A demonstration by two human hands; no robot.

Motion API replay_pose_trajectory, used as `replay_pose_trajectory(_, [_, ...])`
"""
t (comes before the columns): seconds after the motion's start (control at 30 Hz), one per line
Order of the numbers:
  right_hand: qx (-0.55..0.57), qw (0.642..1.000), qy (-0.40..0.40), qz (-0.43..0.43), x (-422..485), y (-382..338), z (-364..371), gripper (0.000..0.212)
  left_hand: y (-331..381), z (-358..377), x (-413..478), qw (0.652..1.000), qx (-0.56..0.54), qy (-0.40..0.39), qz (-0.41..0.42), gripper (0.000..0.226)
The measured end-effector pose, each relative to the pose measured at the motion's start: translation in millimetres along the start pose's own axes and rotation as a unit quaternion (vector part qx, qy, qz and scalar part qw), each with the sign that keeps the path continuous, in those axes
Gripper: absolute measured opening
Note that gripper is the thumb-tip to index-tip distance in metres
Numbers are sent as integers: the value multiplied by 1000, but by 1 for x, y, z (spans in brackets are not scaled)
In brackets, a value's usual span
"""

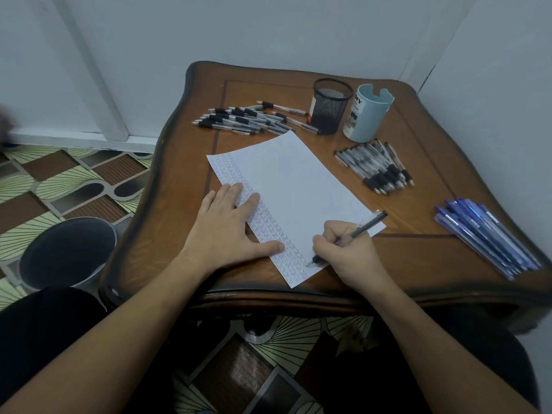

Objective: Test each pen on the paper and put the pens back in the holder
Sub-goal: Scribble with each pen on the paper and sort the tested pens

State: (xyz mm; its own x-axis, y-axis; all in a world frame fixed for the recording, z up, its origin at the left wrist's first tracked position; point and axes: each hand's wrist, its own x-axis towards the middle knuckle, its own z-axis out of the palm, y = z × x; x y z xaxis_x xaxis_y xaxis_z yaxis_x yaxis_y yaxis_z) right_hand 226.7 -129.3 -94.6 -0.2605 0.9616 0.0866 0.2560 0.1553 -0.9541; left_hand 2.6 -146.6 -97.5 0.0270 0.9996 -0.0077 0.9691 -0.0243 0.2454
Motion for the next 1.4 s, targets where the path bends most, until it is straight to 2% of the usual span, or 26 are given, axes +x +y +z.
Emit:
replay_pose_trajectory(0.23, [-9, 1000, -16, 3, -2, -1, -1, 39, 1, -1, -1, 1000, -4, 1, 0, 119])
replay_pose_trajectory(0.4, [10, 1000, 18, 10, 0, -1, -2, 37, 0, -1, -1, 1000, -1, 2, 1, 119])
replay_pose_trajectory(0.5, [14, 1000, 5, 12, -1, 0, -2, 41, 0, 0, -1, 1000, -3, 4, 1, 119])
replay_pose_trajectory(0.77, [4, 1000, -6, 8, -2, -2, 0, 36, 0, 0, 0, 1000, -4, 1, -1, 120])
replay_pose_trajectory(0.9, [-1, 1000, -3, 2, -1, -1, -1, 46, 0, -1, 0, 1000, -5, 2, -2, 120])
replay_pose_trajectory(1.07, [-7, 1000, 1, -2, -1, -2, -2, 39, 1, -1, -1, 1000, -9, 7, 1, 120])
replay_pose_trajectory(1.27, [-18, 1000, -1, -7, -2, -2, -2, 54, 1, -1, -1, 1000, -10, 9, 1, 118])
replay_pose_trajectory(1.4, [-14, 1000, 10, -4, -1, -3, -2, 48, 0, -1, -1, 1000, -13, 12, 3, 117])
